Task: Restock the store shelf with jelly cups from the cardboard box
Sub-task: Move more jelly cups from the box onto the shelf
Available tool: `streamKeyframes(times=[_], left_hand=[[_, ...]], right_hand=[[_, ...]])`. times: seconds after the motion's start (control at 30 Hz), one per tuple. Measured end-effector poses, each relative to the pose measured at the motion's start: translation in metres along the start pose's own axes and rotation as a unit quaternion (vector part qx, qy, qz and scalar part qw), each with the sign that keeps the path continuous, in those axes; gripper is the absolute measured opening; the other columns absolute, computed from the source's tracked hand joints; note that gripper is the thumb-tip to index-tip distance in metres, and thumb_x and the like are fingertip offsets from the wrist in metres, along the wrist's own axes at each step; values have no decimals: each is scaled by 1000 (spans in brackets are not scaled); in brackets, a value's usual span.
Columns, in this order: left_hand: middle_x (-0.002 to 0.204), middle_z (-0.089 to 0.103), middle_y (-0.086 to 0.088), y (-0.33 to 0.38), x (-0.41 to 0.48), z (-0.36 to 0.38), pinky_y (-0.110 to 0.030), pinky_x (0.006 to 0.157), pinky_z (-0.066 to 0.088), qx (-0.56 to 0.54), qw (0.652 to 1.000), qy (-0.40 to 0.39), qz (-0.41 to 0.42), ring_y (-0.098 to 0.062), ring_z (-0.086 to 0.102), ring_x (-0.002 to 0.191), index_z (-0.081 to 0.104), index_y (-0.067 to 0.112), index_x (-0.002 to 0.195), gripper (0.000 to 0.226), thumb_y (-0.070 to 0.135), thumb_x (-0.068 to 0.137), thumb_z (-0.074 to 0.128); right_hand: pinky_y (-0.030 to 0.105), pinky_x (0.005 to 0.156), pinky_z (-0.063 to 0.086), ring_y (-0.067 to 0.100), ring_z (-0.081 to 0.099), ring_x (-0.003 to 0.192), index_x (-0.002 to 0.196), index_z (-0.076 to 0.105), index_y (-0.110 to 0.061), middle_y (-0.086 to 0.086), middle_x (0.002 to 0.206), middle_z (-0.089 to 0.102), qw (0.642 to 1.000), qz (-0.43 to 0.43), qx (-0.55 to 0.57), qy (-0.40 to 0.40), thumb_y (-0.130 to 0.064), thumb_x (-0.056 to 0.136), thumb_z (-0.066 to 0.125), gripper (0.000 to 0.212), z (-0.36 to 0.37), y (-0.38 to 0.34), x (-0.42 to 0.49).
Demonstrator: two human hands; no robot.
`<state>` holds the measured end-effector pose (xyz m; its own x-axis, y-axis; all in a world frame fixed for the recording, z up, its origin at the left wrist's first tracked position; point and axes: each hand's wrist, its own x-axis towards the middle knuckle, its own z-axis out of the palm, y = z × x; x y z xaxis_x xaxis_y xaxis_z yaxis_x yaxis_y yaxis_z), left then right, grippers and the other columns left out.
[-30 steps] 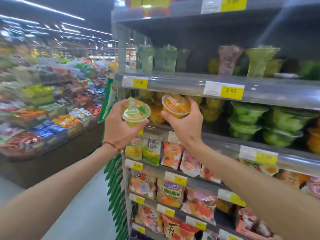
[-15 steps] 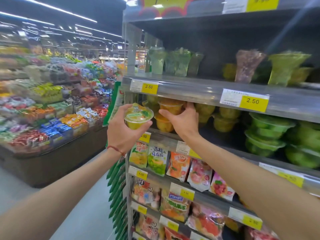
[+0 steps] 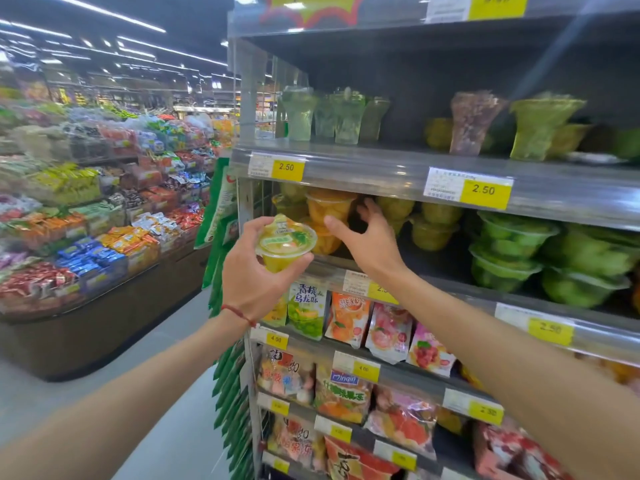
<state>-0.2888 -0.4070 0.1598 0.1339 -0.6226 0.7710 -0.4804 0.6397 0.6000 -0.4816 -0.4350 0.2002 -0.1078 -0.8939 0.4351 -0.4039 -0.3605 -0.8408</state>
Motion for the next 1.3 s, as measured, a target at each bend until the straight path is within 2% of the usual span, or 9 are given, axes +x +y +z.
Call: streamKeyframes(times=[0.07, 0.2, 0.37, 0.5, 0.73, 0.87, 0.97, 1.1, 1.3], left_hand=[[111, 65, 11, 9, -5, 8, -28, 85, 54, -11, 1000, -18, 7, -5, 64, 101, 56, 22, 121, 65, 55, 70, 80], [111, 66, 11, 34, -17, 39, -33, 82, 55, -25, 999, -45, 10, -5, 64, 101, 59, 23, 118, 64, 61, 71, 77], [116, 65, 13, 62, -24, 84, -35, 87, 53, -34, 997, -70, 15, -5, 62, 107, 59, 26, 122, 68, 67, 70, 74], [114, 66, 13, 75, -20, 114, -36, 87, 54, -15, 997, -74, -34, -9, 62, 105, 58, 31, 121, 69, 71, 66, 70], [117, 67, 2, 75, -1, 144, -36, 84, 53, 57, 989, -92, -105, -23, 64, 106, 55, 26, 123, 72, 68, 68, 71], [124, 63, -3, 67, -4, 153, -43, 96, 46, 79, 988, -77, -105, -27, 60, 114, 49, 20, 129, 74, 63, 72, 70], [132, 57, -4, 69, -6, 156, -44, 103, 28, 120, 982, -72, -128, -26, 53, 121, 38, 17, 138, 80, 60, 78, 67], [132, 55, -8, 72, -11, 157, -47, 100, 28, 145, 974, -81, -156, -32, 49, 123, 29, 18, 144, 83, 57, 81, 66], [147, 41, -4, 71, -36, 139, -50, 109, 23, 59, 989, -69, -121, -25, 33, 137, 23, 21, 149, 73, 29, 89, 62]], right_hand=[[34, 112, 40, 11, 51, 129, 146, 46, -14, -5, 140, 57, 999, 3, -9, 49, -34, 90, 74, 66, -10, 4, -12], [32, 96, 53, 8, 64, 100, 121, 63, -13, -5, 108, 69, 989, -26, -26, 143, -3, 92, 59, 31, -35, 14, -36], [29, 93, 52, 5, 63, 100, 114, 64, -14, -6, 101, 68, 983, -30, -40, 176, 8, 90, 47, 37, -61, 28, -55], [31, 92, 54, 6, 63, 99, 118, 62, -11, -3, 104, 67, 979, -44, -53, 192, 14, 85, 43, 46, -79, 40, -61], [26, 92, 52, 4, 61, 99, 122, 59, -10, -3, 109, 65, 977, -87, -82, 175, 10, 91, 47, 38, -87, 50, -65], [23, 90, 51, 2, 60, 100, 122, 59, -12, -5, 109, 64, 978, -88, -94, 162, 7, 93, 50, 36, -87, 51, -68], [29, 92, 53, 4, 60, 104, 122, 59, -14, -5, 110, 65, 975, -101, -128, 148, 3, 96, 50, 33, -87, 52, -72], [35, 91, 53, 9, 60, 106, 119, 60, -16, -9, 108, 63, 967, -144, -168, 124, 3, 94, 51, 33, -82, 49, -88], [40, 89, 53, 12, 61, 107, 118, 62, -16, -8, 109, 64, 966, -163, -167, 114, 1, 96, 51, 30, -71, 42, -112]])
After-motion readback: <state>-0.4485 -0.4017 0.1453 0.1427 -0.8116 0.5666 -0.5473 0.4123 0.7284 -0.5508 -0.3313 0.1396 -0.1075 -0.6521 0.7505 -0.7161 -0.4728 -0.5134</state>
